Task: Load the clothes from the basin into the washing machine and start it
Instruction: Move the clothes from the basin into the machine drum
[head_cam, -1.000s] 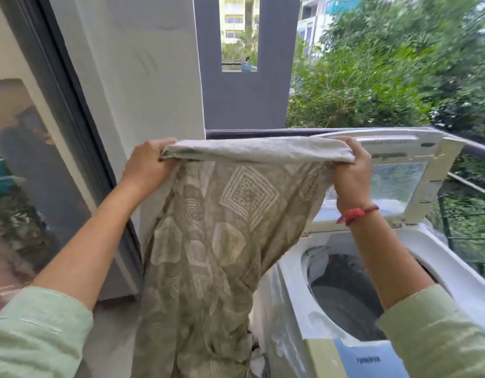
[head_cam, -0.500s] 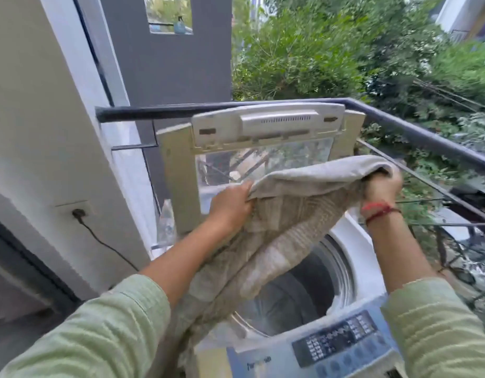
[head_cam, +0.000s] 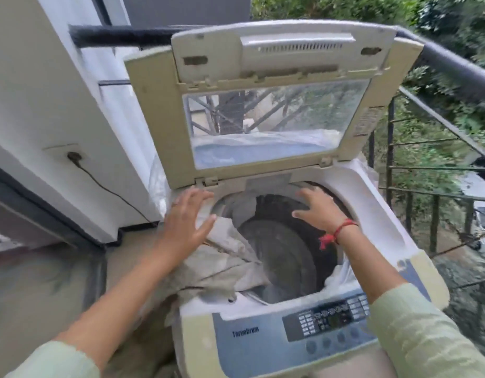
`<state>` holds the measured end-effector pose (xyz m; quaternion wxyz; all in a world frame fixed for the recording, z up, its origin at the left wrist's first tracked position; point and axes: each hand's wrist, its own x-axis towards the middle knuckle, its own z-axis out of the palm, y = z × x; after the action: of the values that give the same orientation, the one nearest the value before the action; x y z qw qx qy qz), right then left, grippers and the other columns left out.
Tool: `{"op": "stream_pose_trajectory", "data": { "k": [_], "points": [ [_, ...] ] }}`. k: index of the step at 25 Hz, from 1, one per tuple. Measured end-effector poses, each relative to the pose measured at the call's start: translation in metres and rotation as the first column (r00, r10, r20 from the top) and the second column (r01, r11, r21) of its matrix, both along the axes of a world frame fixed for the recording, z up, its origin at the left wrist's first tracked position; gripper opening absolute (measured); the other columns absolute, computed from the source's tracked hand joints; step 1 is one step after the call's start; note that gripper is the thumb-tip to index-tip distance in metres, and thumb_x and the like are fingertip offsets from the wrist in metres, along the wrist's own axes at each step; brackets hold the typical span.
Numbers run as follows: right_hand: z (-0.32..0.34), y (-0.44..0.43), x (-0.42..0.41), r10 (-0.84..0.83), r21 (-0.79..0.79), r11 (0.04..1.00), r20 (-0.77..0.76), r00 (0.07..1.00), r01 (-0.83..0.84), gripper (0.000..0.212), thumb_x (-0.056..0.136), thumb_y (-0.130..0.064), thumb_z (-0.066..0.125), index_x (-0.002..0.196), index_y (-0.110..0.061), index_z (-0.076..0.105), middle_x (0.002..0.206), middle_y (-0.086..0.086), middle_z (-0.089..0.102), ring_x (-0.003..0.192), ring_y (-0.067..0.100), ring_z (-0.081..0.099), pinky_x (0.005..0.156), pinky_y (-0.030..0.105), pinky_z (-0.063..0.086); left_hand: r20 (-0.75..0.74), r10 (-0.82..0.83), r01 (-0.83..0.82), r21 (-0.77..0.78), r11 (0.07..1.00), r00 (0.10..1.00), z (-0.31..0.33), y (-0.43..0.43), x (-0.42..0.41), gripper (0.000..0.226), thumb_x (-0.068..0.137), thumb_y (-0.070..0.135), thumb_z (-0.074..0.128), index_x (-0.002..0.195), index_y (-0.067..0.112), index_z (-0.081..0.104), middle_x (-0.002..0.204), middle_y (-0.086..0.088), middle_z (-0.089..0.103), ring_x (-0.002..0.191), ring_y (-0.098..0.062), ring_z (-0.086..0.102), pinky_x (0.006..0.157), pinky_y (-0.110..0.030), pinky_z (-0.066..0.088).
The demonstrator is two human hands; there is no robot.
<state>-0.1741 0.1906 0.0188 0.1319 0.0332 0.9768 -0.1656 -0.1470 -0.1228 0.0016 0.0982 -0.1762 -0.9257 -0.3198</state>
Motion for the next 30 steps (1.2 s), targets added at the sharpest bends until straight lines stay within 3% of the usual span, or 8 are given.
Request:
{"op": "stream_pose_trajectory", "data": {
  "k": [2, 5, 10, 14, 19, 24, 27, 30],
  "points": [
    [0.021, -0.069, 0.006, 0.068, -0.171, 0.979, -0.224, 0.972, -0.108, 0.047, 0.082, -0.024, 0.068, 0.126, -0.015, 0.053, 0.127, 0.013, 0.047, 0.119, 0.031, 0.047, 0.102, 0.035, 0.036, 0.024, 0.235, -0.233, -0.057, 0.971, 0.972, -0.015, -0.071, 0.028, 0.053, 0.080, 0.037, 0.049, 0.127, 0.015, 0.049, 0.128, -0.009, 0.047, 0.121, -0.028, 0.042, 0.099, -0.043, 0.036],
    [0.034, -0.188, 0.029, 0.368, -0.172, 0.889, -0.287, 0.885, -0.425, 0.054, 0.083, -0.036, 0.066, 0.132, -0.023, 0.047, 0.140, 0.010, 0.038, 0.130, 0.029, 0.037, 0.108, 0.043, 0.032, 0.351, 0.501, -0.394, -0.335, 0.856, 0.791, -0.072, -0.160, 0.070, 0.066, 0.080, 0.026, 0.063, 0.139, 0.015, 0.036, 0.141, -0.013, 0.032, 0.128, -0.035, 0.033, 0.102, -0.047, 0.033],
    [-0.031, -0.332, 0.064, 0.741, 0.362, 0.504, 0.286, 0.607, -0.785, 0.106, 0.069, -0.068, 0.062, 0.149, -0.028, 0.005, 0.158, 0.009, -0.001, 0.144, 0.037, -0.002, 0.109, 0.067, -0.001, 0.614, 0.492, -0.213, -0.472, 0.856, 0.617, -0.127, -0.223, 0.120, 0.096, 0.075, 0.041, 0.072, 0.147, 0.016, 0.013, 0.152, -0.014, 0.009, 0.139, -0.033, 0.018, 0.108, -0.045, 0.028],
    [-0.060, -0.351, 0.063, 0.570, 0.572, 0.340, 0.506, 0.647, -0.746, 0.043, 0.097, -0.040, 0.037, 0.135, -0.021, 0.044, 0.141, 0.010, 0.045, 0.133, 0.035, 0.035, 0.109, 0.059, 0.020, 0.709, 0.384, -0.041, -0.450, 0.892, 0.591, -0.148, -0.225, 0.130, 0.133, 0.057, 0.052, 0.082, 0.148, 0.028, -0.012, 0.157, -0.008, -0.009, 0.145, -0.030, -0.006, 0.116, -0.052, 0.009],
    [-0.014, -0.326, 0.071, 0.744, 0.347, 0.618, 0.031, 0.668, -0.705, 0.035, 0.090, -0.026, 0.052, 0.124, -0.033, 0.052, 0.103, 0.002, 0.055, 0.079, 0.024, 0.059, 0.061, 0.032, 0.047, 0.735, 0.296, -0.200, -0.219, 0.955, 0.610, -0.163, -0.179, 0.120, 0.138, 0.060, 0.044, 0.083, 0.143, 0.033, -0.026, 0.157, -0.001, -0.016, 0.145, -0.024, -0.009, 0.115, -0.055, 0.000],
    [0.045, -0.261, 0.042, 0.475, 0.017, 0.858, -0.406, 0.781, -0.513, 0.046, 0.078, -0.008, 0.056, 0.116, -0.033, 0.064, 0.099, 0.000, 0.063, 0.087, 0.027, 0.059, 0.068, 0.036, 0.050, 0.519, 0.385, -0.472, 0.040, 0.881, 0.763, -0.130, -0.168, 0.087, 0.069, 0.078, -0.003, 0.053, 0.134, 0.036, 0.046, 0.125, -0.007, 0.061, 0.115, -0.029, 0.056, 0.094, -0.037, 0.046],
    [0.064, -0.214, 0.034, 0.297, -0.124, 0.897, -0.540, 0.788, -0.423, 0.050, 0.071, -0.021, 0.043, 0.115, -0.029, 0.066, 0.106, 0.000, 0.065, 0.094, 0.026, 0.061, 0.074, 0.037, 0.051, 0.281, 0.460, -0.509, 0.131, 0.851, 0.842, -0.074, -0.158, 0.073, 0.066, 0.073, -0.013, 0.050, 0.126, 0.026, 0.059, 0.114, -0.006, 0.068, 0.101, -0.028, 0.064, 0.083, -0.033, 0.052],
    [0.087, -0.167, 0.036, 0.220, -0.037, 0.932, -0.734, 0.642, -0.361, 0.053, 0.070, -0.016, 0.041, 0.116, -0.022, 0.066, 0.106, 0.004, 0.064, 0.092, 0.031, 0.062, 0.074, 0.041, 0.052, 0.026, 0.527, -0.511, 0.290, 0.809, 0.849, -0.011, -0.132, 0.065, 0.070, 0.066, -0.016, 0.045, 0.123, 0.021, 0.063, 0.116, -0.006, 0.067, 0.101, -0.027, 0.066, 0.084, -0.041, 0.054]
  ]
}}
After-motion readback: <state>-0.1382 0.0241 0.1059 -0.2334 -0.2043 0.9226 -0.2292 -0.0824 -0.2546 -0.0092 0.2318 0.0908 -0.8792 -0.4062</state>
